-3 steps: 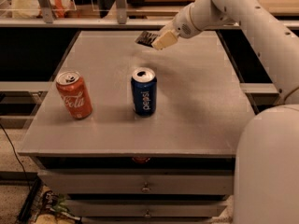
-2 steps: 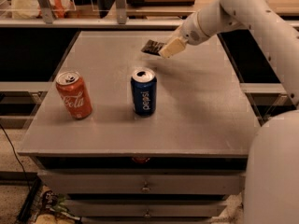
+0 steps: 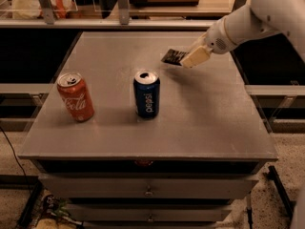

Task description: Move rxbar chocolate near pepsi can

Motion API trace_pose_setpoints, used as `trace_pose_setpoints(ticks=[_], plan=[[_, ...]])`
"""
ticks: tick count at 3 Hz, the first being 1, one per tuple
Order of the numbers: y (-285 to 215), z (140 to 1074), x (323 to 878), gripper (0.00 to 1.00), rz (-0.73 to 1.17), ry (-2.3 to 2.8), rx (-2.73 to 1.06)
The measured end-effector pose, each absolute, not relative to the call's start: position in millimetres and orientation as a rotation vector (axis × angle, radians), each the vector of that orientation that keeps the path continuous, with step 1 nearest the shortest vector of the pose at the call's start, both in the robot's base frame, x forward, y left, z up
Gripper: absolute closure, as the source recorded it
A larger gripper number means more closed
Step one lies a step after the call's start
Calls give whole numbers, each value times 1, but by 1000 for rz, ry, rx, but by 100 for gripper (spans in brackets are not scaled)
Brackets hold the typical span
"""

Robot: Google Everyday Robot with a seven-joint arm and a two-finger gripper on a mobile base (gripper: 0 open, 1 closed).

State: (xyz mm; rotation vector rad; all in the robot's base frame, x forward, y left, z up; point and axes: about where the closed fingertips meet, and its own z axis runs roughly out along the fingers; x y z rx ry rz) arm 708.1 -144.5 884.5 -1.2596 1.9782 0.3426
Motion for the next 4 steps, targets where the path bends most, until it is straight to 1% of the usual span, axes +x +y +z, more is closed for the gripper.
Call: trace_pose_setpoints(ticks=[1,2,4], plan=[[-159,892,682,100,322,1996,-1241],[-162,894,657,100,333,2002,-1226],[-147,899,610,100,400,1985,-1210]])
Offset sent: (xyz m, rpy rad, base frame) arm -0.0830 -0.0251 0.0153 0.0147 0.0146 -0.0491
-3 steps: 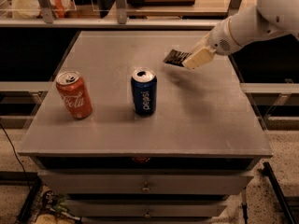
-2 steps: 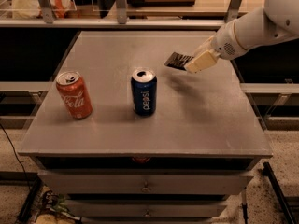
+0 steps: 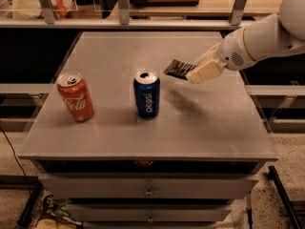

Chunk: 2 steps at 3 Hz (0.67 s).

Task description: Move rxbar chocolate near pepsi can

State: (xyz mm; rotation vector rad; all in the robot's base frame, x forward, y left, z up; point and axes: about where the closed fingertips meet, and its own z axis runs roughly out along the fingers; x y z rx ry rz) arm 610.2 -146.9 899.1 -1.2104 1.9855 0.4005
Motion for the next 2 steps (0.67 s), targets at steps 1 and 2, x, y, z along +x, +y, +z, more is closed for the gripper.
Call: trace_pose_setpoints(ticks=[1,2], plan=[[-139,903,586,100,438,1973,-1216],[-125,903,569,100,485,1952,-1234]])
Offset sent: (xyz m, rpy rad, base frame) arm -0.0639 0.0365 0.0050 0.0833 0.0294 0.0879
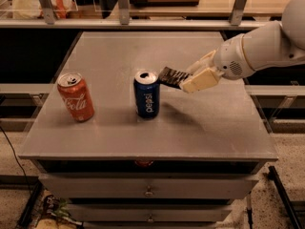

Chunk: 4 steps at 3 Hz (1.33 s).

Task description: Move rxbar chocolate near pepsi can

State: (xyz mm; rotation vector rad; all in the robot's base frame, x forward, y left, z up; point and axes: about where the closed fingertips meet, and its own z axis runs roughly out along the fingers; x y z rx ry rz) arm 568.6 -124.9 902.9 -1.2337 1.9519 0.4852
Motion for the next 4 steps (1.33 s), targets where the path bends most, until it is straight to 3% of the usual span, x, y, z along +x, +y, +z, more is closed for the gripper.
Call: trace_pose_setpoints(ticks=[1,4], plan=[[-111,896,561,82,540,1944,-1239],[-94,881,560,13,618,1941,-1235]])
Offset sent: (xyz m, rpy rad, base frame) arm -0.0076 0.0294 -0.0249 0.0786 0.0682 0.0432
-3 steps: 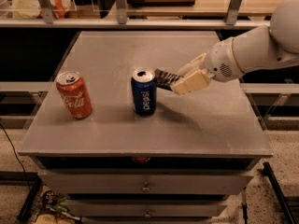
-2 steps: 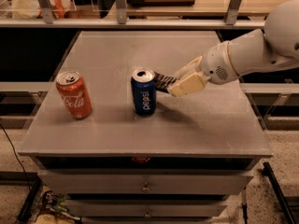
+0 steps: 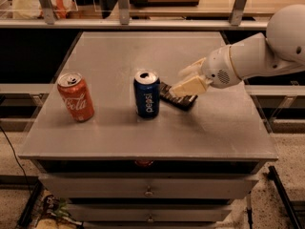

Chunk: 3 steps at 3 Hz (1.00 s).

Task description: Move rxbar chocolate near pepsi can

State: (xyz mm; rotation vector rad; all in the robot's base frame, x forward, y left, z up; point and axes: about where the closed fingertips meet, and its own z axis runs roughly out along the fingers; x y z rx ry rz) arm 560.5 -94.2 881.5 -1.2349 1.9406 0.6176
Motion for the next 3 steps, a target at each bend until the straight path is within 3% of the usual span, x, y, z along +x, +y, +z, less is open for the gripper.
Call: trace_pose_setpoints(ticks=[1,3], plan=[[-93,880,560,0,629,1935,-1242],[-92,876,567,0,653,1934,-1283]])
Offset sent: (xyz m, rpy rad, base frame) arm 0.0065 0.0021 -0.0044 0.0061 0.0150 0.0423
